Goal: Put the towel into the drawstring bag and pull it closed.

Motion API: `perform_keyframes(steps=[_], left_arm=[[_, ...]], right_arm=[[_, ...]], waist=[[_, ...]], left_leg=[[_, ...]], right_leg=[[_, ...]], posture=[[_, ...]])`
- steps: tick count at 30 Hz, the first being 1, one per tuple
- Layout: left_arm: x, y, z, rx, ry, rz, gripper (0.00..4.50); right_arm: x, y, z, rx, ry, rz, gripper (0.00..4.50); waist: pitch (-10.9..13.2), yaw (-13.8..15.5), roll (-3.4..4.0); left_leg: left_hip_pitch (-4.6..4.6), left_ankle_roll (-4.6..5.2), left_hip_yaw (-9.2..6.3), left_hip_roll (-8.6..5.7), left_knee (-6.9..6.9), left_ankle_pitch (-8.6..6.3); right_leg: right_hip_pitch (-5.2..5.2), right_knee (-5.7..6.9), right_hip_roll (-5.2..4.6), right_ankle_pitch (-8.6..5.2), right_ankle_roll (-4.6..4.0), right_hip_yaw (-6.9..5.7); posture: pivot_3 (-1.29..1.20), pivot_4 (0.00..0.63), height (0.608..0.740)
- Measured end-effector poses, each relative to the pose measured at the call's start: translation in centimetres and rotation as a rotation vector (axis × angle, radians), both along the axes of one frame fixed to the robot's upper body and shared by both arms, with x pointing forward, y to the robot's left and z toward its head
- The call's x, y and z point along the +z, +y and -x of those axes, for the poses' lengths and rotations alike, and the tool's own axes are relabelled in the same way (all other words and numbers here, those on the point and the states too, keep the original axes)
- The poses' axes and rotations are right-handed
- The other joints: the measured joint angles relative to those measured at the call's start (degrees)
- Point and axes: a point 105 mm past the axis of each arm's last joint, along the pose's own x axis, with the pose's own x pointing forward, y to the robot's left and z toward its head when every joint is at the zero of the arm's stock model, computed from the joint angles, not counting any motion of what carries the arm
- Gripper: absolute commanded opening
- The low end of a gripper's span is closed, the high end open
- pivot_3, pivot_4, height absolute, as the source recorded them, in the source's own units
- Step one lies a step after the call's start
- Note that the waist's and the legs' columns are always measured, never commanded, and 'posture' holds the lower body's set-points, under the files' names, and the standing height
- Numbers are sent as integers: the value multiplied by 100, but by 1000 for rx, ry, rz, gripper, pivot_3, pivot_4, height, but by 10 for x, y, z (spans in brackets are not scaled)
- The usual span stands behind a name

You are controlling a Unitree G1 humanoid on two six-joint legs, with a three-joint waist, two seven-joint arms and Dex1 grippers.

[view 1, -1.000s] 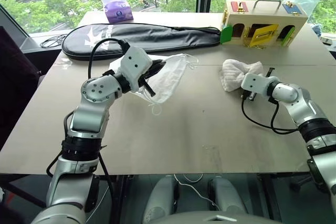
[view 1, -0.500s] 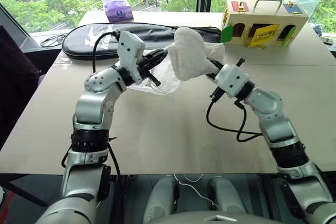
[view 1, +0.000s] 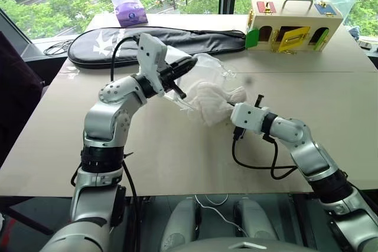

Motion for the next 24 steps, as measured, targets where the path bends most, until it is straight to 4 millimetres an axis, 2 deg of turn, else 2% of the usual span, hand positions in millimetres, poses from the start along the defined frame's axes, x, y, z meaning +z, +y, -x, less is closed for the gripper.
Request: perform_keyframes(steps=[2, 4, 8, 12, 15, 19, 20, 24], left_arm=[[-10, -6, 12, -66, 19, -56, 0], [-27, -10, 23, -120, 66, -119, 0], [-33, -11, 26, -145, 89, -145, 0], [-34, -10, 27, -150, 94, -153, 0], [-33, -13, 29, -163, 96, -125, 0], [-25, -21, 33, -191, 112, -33, 0], [-22, -22, 34, -200, 118, -2, 0], [-14, -19, 36, -215, 176, 110, 0]], right_arm=[[6, 4, -2, -5, 7, -14, 42], [20, 10, -4, -17, 11, -57, 42], [33, 20, -6, -86, 153, -240, 42], [35, 24, -3, -127, 417, -456, 42], [39, 34, 9, -88, 644, -633, 42], [35, 43, 22, -53, 946, -827, 42], [33, 41, 24, -54, 991, -841, 42], [21, 9, 22, -164, 1115, -966, 42]], waist=[[1, -12, 2], [1, -12, 1], [2, 34, 0], [2, 31, 0], [3, 27, 2], [3, 22, 3], [4, 24, 5], [4, 31, 5]], left_leg=[[0, 0, 5, 0, -1, 0], [0, 1, 2, 0, -2, -1], [-1, 0, -8, 0, -1, 0], [-3, 1, -6, -2, -1, 0], [-3, 1, -14, 0, -5, -1], [-3, 1, -14, 1, -7, -1], [-3, 1, -14, -1, -7, -1], [-3, 2, -14, -5, -6, -1]], right_leg=[[-3, 1, 0, 0, 0, 6], [-4, 1, 0, 0, 0, 4], [-3, 6, -1, 0, -1, -4], [-3, 3, -2, 0, -1, -1], [-5, 7, -1, 0, -1, -6], [-6, 8, -1, 0, -1, -6], [-5, 7, -3, 0, -1, -6], [-3, 5, -6, 0, -1, -7]], posture=[[0, 150, 740], [0, 150, 740], [0, 150, 740], [0, 150, 740], [0, 150, 740], [0, 150, 740], [0, 150, 740], [0, 150, 740]])
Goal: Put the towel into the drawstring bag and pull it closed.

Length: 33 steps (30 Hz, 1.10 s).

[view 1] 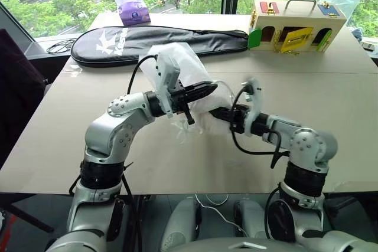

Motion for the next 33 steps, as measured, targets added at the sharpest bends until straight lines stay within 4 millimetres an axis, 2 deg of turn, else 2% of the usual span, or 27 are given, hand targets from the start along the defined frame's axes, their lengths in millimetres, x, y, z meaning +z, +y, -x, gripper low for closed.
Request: perform_keyframes(steps=[2, 7, 11, 13, 16, 20, 23, 27, 33], left_arm=[[4, 1, 1, -9, 48, 69, 0], [2, 6, 5, -19, 140, 147, 0], [-7, 11, 9, -21, 171, 119, 0], [-13, 9, 13, -35, 174, 81, 0], [-18, 0, 15, -53, 173, 60, 0], [-9, -8, 10, -39, 119, 98, 0], [-3, -11, 9, -34, 89, 112, 0], [-13, -13, 12, -49, 117, 103, 0], [-12, -14, 14, -67, 121, 116, 0]], right_arm=[[-6, -19, -4, -72, 67, -52, 42], [-11, -51, -16, -196, 163, -220, 42], [0, -54, -21, -186, 177, -317, 42], [1, -46, -20, -156, 185, -300, 42], [5, -18, -13, -43, 173, -207, 42], [9, 12, -4, 70, 144, -116, 42], [15, 16, -7, 48, 124, -133, 42], [25, 16, -16, -4, 129, -230, 42], [39, 34, -20, -12, 146, -303, 42]], waist=[[0, -20, 0], [1, -57, 3], [3, -112, 6], [5, -134, 9], [6, -160, 10], [6, -160, 10], [6, -159, 10], [8, -169, 10], [8, -177, 10]], left_leg=[[0, 0, 0, 2, -2, 0], [3, 0, 6, 4, -7, 0], [2, 0, 12, 4, -12, 0], [1, 1, 15, 3, -13, 0], [1, 1, 17, 4, -14, 0], [0, 1, 14, 4, -14, 0], [-2, 2, 16, 3, -14, 0], [-3, 2, 16, 5, -21, 0], [-3, 2, 18, 7, -28, 0]], right_leg=[[-3, 3, 3, 0, 0, 0], [-7, 8, 6, 0, -1, 6], [-8, 5, 6, -1, -1, 10], [-8, 2, 6, -1, -1, 12], [-10, 2, 6, -1, -1, 14], [-10, 0, 6, -1, -1, 12], [-9, -6, 5, -1, 0, 13], [-15, -6, 7, -1, 0, 13], [-19, -9, 9, -2, 0, 15]], posture=[[0, 150, 740], [0, 150, 740], [0, 150, 740], [0, 150, 740], [0, 150, 740], [0, 150, 740], [0, 150, 740], [0, 150, 740], [0, 150, 740]])
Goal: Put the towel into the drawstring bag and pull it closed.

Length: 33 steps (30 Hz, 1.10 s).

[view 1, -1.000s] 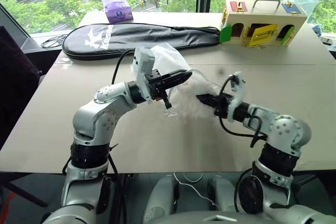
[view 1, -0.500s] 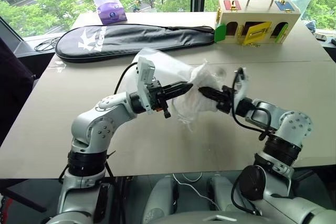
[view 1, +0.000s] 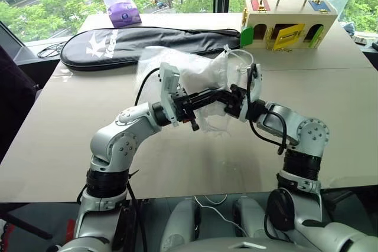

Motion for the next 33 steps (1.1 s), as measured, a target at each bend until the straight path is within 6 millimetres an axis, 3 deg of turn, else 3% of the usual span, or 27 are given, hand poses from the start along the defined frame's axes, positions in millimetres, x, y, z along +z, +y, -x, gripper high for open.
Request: perform_keyframes(steps=[9, 11, 14, 15, 22, 27, 33], left_arm=[[3, 4, 0, 1, -20, 29, 0], [8, 3, -3, 15, -47, 49, 0], [15, 5, -4, 31, -89, 39, 0], [12, 5, -5, 41, -90, 10, 0], [-5, -1, -7, 19, -53, -50, 0], [2, 13, -17, 75, -78, -24, 0], [3, 13, -16, 68, -86, -20, 0]], right_arm=[[0, 23, 1, 31, 6, -10, 42], [-1, 28, 3, 43, -2, -5, 1139], [-3, 29, 2, 35, -7, 8, 2363], [-9, 28, 1, 20, 3, 29, 2510], [-27, 13, 1, -19, -1, 126, 2715], [-22, 3, 11, 23, -35, 37, 2715], [-20, -2, 14, 23, -25, -14, 2715]], waist=[[1, 3, 0], [2, 7, -2], [2, 7, -3], [1, 8, -3], [5, 8, -1], [6, 5, -1], [6, 13, -1]], left_leg=[[-1, 0, 2, 1, -8, 0], [-2, 0, 3, 0, -8, 0], [-2, 0, 2, 0, -12, 0], [-1, 0, 1, 0, -16, 0], [-7, 0, 2, 1, -25, 0], [-6, 0, -1, 2, -32, 0], [-7, 0, 0, 2, -38, 0]], right_leg=[[-3, -6, 1, 0, 0, 1], [-2, -11, 0, 0, 1, 1], [-2, -12, 0, 0, 1, 1], [-2, -16, 1, 0, 0, 0], [-5, -29, 0, 0, 1, 0], [-5, -32, 1, 0, 0, -3], [-4, -45, 0, 0, 1, -3]], posture=[[0, 150, 740], [0, 150, 740], [0, 150, 740], [0, 150, 740], [0, 150, 740], [0, 150, 740], [0, 150, 740]])
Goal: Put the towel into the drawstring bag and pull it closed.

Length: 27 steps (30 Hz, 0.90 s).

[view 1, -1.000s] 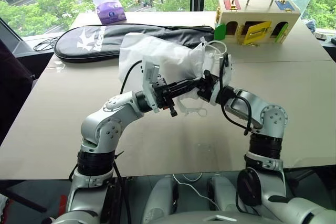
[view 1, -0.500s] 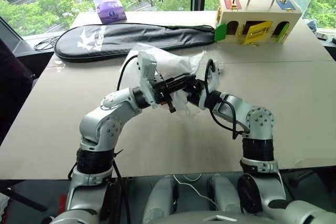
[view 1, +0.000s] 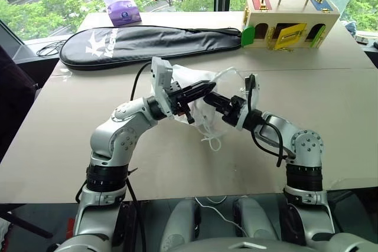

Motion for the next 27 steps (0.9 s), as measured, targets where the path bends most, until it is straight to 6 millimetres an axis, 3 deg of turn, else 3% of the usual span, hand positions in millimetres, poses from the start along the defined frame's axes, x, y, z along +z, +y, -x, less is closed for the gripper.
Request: perform_keyframes(steps=[10, 17, 22, 27], left_arm=[[-2, 1, -1, 3, 15, -3, 0], [-4, 6, -5, 21, 26, -15, 0], [-4, 6, -5, 17, 24, -15, 0], [-3, 6, -5, 14, 23, -20, 0]], right_arm=[[-4, -5, 5, 12, -76, 85, 2715], [-14, -70, 17, 18, -171, 248, 2715], [4, -89, 25, 4, -313, 293, 2715], [9, -117, 2, -160, -543, 616, 2715]], waist=[[0, 5, 0], [3, 63, -4], [3, 28, -4], [5, 43, -8]], left_leg=[[0, 0, 0, 0, -10, 0], [-7, 2, -1, -2, -11, -1], [-5, 2, -2, 4, -15, -1], [-5, 1, 9, -2, -10, -1]], right_leg=[[0, -11, 0, 0, 0, -1], [5, -31, -2, 0, 1, -5], [4, -29, 4, 0, 1, -5], [5, -32, -1, 0, 3, 3]], posture=[[0, 150, 740], [0, 150, 740], [0, 150, 740], [0, 150, 740]])
